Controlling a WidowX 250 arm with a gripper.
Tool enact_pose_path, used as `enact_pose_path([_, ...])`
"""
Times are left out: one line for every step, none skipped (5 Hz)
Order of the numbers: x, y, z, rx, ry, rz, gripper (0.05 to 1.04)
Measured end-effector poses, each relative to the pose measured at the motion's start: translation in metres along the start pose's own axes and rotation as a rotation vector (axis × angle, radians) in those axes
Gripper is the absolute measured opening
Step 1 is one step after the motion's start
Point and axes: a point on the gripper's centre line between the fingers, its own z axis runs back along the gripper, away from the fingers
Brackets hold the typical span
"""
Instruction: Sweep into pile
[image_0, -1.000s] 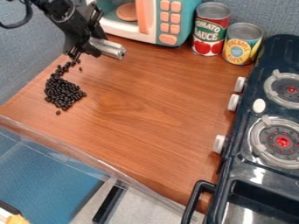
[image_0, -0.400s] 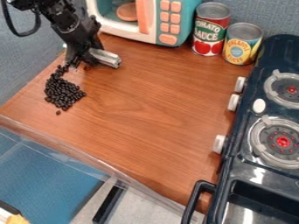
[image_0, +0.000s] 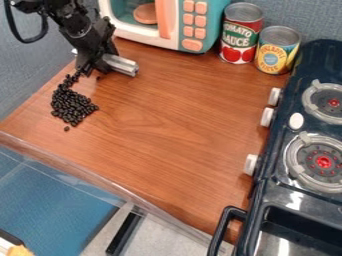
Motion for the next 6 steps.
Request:
enact_pose_path([-0.01,0.01,0.006,0.003,0.024,0.008,0.389])
enact_pose_path([-0.019,0.021,0.017,-0.005,0.051,0.013,0.39])
enact_pose_path([-0.021,0.037,0.026,-0.011,0.072,0.022,0.39])
enact_pose_path([-0.02,0.048,0.038,-0.025,0.085,0.031,0.389])
enact_pose_path([-0.02,0.063,0.045,-0.027,0.098,0.028,0.39])
enact_pose_path([-0.021,0.071,0.048,-0.021,0.108,0.016,0.39])
